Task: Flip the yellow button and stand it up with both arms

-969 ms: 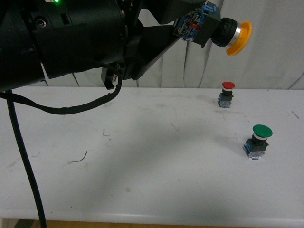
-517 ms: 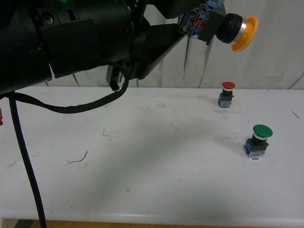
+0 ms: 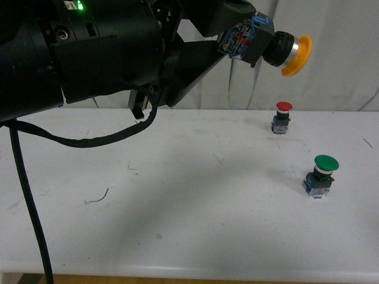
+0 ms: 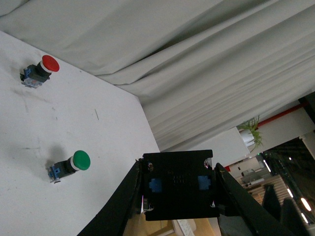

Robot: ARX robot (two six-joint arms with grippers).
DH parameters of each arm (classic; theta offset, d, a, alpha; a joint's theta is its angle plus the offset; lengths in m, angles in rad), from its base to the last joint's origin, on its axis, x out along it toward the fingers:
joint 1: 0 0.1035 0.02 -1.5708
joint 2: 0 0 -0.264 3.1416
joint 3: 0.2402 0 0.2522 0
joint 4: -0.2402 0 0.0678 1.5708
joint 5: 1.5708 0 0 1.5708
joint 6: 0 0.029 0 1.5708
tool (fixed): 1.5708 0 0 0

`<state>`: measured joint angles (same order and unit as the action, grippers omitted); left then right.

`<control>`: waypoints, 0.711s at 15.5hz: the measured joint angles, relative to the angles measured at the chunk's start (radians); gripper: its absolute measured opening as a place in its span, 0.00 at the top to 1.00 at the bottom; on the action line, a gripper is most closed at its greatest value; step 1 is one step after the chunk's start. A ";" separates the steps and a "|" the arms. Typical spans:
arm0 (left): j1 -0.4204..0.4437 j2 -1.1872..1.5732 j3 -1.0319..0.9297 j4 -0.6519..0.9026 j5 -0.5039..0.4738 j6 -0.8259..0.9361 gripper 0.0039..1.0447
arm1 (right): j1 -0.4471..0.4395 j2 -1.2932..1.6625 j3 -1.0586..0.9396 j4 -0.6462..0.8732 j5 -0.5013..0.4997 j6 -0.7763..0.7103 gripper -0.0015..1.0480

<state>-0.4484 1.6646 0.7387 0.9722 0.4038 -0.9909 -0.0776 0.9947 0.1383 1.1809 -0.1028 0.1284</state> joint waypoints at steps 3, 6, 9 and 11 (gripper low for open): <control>0.000 -0.007 0.003 -0.020 0.000 0.010 0.67 | 0.030 0.408 0.359 0.054 -0.030 0.132 0.06; 0.001 -0.014 0.011 -0.030 0.001 0.027 0.67 | 0.088 0.525 0.494 0.108 -0.168 0.309 0.06; 0.005 -0.018 0.018 -0.037 0.002 0.030 0.67 | 0.171 0.616 0.459 0.107 -0.365 0.572 0.06; 0.007 -0.018 0.021 -0.040 0.008 0.031 0.67 | 0.207 0.708 0.422 0.096 -0.415 0.756 0.06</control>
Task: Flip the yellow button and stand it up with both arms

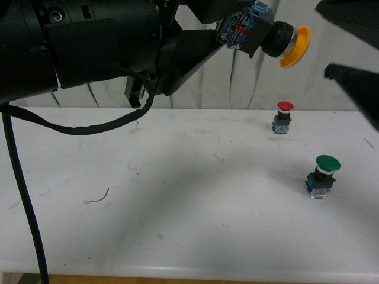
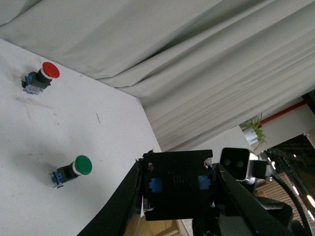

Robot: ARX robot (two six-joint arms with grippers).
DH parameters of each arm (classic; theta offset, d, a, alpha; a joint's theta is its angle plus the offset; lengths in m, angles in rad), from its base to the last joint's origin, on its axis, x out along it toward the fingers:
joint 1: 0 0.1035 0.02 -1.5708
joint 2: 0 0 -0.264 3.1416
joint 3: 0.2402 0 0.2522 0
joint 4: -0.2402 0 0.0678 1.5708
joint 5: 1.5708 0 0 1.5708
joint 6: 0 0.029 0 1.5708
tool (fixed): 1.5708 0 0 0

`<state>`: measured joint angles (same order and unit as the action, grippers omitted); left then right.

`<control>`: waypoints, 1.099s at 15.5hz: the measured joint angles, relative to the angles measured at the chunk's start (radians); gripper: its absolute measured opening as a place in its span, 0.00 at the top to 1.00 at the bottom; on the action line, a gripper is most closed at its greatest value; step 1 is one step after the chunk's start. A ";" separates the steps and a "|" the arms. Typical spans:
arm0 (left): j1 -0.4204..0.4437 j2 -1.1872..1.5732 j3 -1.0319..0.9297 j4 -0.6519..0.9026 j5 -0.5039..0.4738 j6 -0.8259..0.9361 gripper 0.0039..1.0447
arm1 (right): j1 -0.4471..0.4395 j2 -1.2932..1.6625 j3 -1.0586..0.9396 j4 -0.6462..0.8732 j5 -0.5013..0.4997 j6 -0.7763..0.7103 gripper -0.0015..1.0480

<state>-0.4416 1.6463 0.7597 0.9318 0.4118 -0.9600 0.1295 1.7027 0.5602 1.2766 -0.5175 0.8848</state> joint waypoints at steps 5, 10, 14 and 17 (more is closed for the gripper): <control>0.000 0.000 0.003 -0.013 -0.007 0.015 0.67 | 0.035 0.089 0.035 0.010 -0.007 0.350 0.06; 0.000 0.000 0.003 -0.012 0.005 0.021 0.67 | 0.094 0.111 0.112 0.009 -0.011 0.481 0.06; 0.002 0.000 0.003 -0.012 0.005 0.022 0.67 | 0.120 0.114 0.128 0.010 -0.011 0.488 0.06; 0.003 0.000 0.003 -0.011 0.004 0.022 0.67 | 0.121 0.114 0.129 0.009 -0.011 0.488 0.06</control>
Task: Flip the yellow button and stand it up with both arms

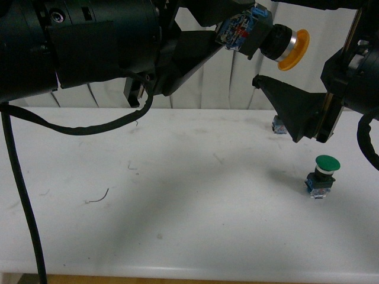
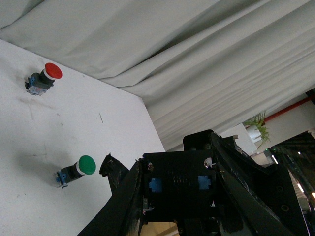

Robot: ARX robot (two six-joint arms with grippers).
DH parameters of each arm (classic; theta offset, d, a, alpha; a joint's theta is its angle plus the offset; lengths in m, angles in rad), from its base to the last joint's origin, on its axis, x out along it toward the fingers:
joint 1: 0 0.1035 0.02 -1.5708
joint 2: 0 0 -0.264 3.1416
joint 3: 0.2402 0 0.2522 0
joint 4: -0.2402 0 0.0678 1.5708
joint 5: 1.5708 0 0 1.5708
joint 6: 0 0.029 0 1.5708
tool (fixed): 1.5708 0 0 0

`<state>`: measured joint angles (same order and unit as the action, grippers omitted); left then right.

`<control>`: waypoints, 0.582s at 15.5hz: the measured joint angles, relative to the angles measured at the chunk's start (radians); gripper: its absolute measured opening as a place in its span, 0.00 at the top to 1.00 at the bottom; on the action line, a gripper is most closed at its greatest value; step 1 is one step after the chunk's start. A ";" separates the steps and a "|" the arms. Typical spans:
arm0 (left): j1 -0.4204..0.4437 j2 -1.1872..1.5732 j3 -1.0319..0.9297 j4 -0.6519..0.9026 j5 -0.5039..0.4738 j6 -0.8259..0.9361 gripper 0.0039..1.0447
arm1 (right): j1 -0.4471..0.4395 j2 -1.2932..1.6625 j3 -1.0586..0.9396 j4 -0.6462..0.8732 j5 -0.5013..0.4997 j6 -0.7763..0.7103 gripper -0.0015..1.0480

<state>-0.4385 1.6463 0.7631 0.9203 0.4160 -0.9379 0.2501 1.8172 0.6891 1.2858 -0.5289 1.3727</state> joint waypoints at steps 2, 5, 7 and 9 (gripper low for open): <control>0.000 0.000 0.000 0.000 0.000 0.000 0.67 | 0.005 0.000 0.002 0.000 0.000 0.000 0.06; 0.000 -0.006 -0.004 -0.003 -0.010 0.002 0.67 | 0.005 0.000 0.003 0.002 0.005 0.004 0.31; 0.003 -0.006 -0.013 -0.003 -0.014 0.000 0.67 | 0.004 0.000 0.003 0.000 0.015 0.002 0.53; 0.005 -0.006 -0.013 -0.002 -0.008 -0.017 0.67 | -0.003 0.000 0.003 0.008 0.012 0.021 0.66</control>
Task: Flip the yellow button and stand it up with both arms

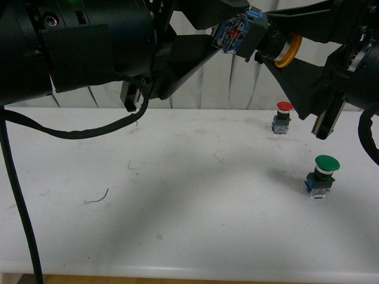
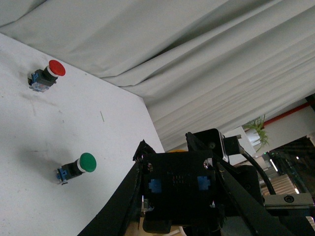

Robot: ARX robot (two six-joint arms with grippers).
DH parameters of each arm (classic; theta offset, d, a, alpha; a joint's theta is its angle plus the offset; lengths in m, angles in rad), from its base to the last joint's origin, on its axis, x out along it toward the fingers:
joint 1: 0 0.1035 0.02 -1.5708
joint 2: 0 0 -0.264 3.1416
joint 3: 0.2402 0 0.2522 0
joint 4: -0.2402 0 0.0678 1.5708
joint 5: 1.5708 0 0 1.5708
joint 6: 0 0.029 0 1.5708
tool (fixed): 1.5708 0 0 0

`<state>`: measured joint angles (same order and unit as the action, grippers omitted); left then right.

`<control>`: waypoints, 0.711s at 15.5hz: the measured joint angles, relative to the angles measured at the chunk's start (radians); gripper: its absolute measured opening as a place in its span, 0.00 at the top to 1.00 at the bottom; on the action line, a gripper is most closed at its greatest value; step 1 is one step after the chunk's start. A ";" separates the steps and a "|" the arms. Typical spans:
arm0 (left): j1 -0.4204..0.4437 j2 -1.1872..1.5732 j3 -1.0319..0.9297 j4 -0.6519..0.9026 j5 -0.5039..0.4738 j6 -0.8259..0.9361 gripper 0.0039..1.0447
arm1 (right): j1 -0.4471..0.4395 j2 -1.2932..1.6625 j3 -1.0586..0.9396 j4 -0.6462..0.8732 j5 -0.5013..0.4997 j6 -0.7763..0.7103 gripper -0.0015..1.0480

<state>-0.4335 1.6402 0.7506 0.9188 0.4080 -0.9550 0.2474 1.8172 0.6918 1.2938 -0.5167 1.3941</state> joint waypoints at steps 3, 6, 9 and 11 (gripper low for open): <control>0.003 0.000 -0.001 -0.001 0.003 -0.012 0.67 | -0.005 0.000 0.000 0.000 -0.001 0.005 0.66; 0.006 0.000 -0.001 -0.002 0.008 -0.012 0.56 | -0.006 0.000 0.000 0.000 -0.002 0.002 0.66; 0.008 -0.005 -0.001 0.011 0.011 -0.006 0.22 | -0.009 0.000 -0.001 -0.010 0.003 -0.008 0.67; 0.027 -0.033 -0.002 -0.006 -0.014 -0.002 0.04 | -0.026 0.000 -0.002 -0.010 0.009 -0.016 0.67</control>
<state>-0.4061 1.6073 0.7490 0.9131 0.3943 -0.9569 0.2214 1.8168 0.6895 1.2835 -0.5079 1.3785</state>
